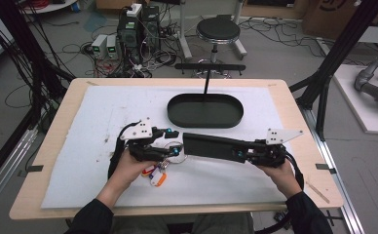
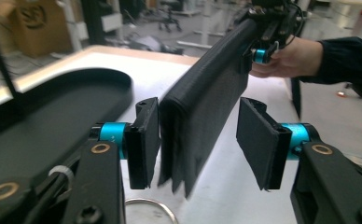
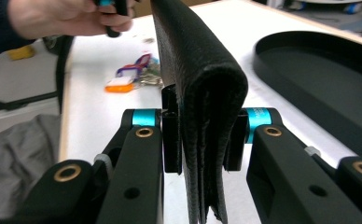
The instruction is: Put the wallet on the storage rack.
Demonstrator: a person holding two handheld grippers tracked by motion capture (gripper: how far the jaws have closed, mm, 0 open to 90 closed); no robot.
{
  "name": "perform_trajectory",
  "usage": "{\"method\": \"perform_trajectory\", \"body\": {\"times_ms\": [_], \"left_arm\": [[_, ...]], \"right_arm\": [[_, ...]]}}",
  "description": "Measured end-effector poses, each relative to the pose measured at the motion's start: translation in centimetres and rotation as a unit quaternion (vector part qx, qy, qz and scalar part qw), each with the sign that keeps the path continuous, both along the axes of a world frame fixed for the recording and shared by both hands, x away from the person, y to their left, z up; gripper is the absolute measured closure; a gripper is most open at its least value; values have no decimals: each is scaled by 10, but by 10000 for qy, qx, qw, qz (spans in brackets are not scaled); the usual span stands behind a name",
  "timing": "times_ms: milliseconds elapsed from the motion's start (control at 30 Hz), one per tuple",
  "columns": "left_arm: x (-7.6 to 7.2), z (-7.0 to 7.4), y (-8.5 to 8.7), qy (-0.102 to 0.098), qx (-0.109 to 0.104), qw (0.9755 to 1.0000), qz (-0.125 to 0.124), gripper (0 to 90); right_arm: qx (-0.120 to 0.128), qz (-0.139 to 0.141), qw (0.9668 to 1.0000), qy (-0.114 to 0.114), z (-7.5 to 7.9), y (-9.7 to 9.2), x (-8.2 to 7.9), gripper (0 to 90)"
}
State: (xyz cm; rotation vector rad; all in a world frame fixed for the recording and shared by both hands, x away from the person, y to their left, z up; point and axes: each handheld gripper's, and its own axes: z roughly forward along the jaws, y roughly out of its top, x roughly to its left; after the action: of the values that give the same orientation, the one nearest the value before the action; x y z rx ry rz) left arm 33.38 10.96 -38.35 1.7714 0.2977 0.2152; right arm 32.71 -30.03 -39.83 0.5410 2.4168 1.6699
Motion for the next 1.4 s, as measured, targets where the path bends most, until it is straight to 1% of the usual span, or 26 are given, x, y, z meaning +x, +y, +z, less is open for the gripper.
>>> {"method": "perform_trajectory", "body": {"times_ms": [33,100,167,267,300,333,367,400,467,533,633,700,733,800,900,933,967,1033,1100,1133,1167,1267,1300,1367,1400], "left_arm": [[0,1,2,-19,6,10000,33,466],[-3,5,8,-69,-3,9999,141,440],[-6,6,13,-98,1,9996,247,416],[-12,6,26,-144,107,9986,488,385],[-14,5,29,-138,110,9983,550,377],[-16,4,34,-145,142,9978,627,377],[-19,2,38,-140,161,9969,754,371],[-22,0,44,-117,176,9958,888,335],[-27,-4,53,-50,168,9944,1043,328],[-32,-8,61,-26,204,9929,1170,327],[-38,-14,70,5,226,9910,1316,303],[-43,-18,76,14,235,9898,1402,302],[-45,-19,78,1,243,9898,1405,298],[-48,-21,82,-53,276,9888,1465,289],[-50,-22,85,-72,240,9882,1511,278],[-50,-23,86,-73,204,9881,1520,278],[-50,-23,86,-69,201,9882,1520,278],[-51,-23,87,-101,182,9879,1539,276],[-51,-23,87,-113,166,9878,1544,273],[-51,-23,87,-128,174,9878,1542,273],[-51,-23,87,-169,210,9877,1542,273],[-50,-24,85,-229,255,9872,1557,272],[-50,-25,84,-226,274,9870,1566,271],[-49,-26,82,-217,292,9874,1541,268],[-49,-26,81,-203,279,9876,1533,266]], "right_arm": [[0,0,10000,0,0,0,0,752],[13,-123,9999,-44,1,-1,1,751],[-10,-295,9995,-84,3,-2,3,752],[-47,-525,9986,-104,6,-3,6,752],[-64,-694,9975,-148,8,-5,9,752],[-64,-694,9975,-148,8,-5,9,752],[-47,-774,9969,-168,9,-6,11,752],[-28,-921,9956,-180,11,-9,16,752],[-11,-973,9951,-199,12,-10,18,752],[15,-1106,9936,-227,14,-12,25,752],[-11,-1271,9916,-239,17,-12,34,752],[-57,-1364,9903,-264,20,-11,40,752],[-70,-1420,9894,-288,22,-9,45,752],[-85,-1485,9883,-329,24,-5,52,752],[-102,-1520,9877,-349,26,0,63,752],[-146,-1534,9875,-343,27,6,71,752],[-146,-1534,9875,-343,27,6,71,752],[-207,-1541,9872,-348,27,12,79,752],[-176,-1541,9871,-391,26,17,84,752],[-141,-1557,9870,-362,24,20,89,752],[-148,-1554,9874,-273,24,22,93,752],[-208,-1582,9867,-298,20,33,104,752],[-210,-1577,9869,-271,20,36,108,752],[-207,-1562,9870,-319,17,42,114,752],[-184,-1573,9870,-278,13,46,120,752]]}}
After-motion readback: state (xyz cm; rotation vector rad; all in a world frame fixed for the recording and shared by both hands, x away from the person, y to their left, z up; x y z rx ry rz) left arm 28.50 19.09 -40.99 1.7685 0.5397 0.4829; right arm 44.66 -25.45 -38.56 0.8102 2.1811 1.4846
